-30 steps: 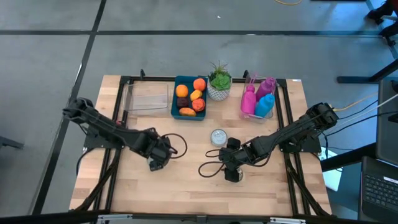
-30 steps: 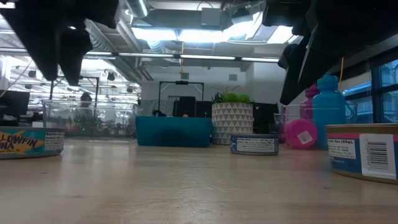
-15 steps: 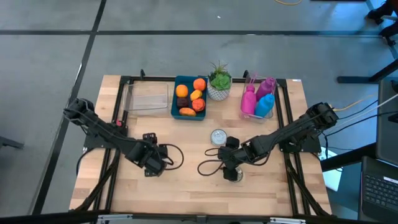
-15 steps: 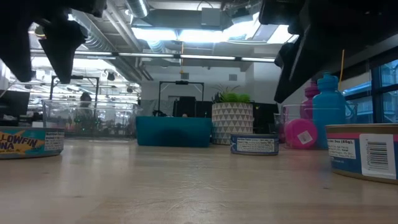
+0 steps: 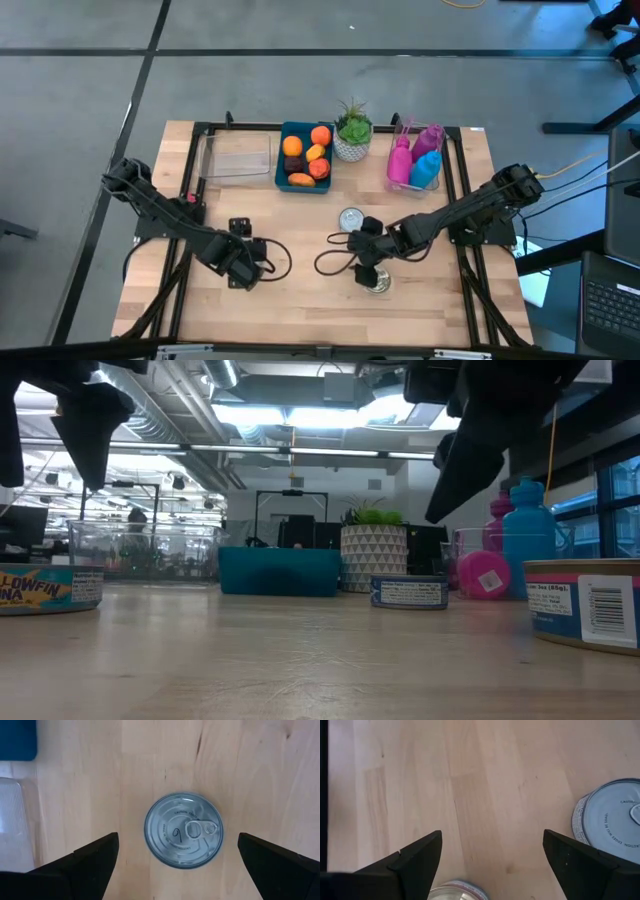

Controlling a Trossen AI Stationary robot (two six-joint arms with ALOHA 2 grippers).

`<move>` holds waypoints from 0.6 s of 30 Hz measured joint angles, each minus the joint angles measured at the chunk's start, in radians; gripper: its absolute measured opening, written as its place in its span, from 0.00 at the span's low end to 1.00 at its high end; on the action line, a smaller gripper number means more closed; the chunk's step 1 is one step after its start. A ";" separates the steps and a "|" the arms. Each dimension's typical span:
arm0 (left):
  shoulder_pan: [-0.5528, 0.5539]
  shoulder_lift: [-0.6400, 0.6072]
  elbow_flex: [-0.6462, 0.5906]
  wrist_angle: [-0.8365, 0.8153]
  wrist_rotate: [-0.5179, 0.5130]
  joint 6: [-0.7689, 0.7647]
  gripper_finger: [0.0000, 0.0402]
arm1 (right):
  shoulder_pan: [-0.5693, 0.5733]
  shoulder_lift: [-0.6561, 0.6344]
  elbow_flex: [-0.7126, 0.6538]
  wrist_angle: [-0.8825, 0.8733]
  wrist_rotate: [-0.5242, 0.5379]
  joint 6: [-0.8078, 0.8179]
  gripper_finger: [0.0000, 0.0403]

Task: Pick & Place Food Item
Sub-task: Put the blue tuna can into the left transparent bin

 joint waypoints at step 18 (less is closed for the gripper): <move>-0.029 0.000 0.000 0.039 -0.004 -0.036 1.00 | 0.000 0.000 0.000 0.000 0.000 0.003 0.85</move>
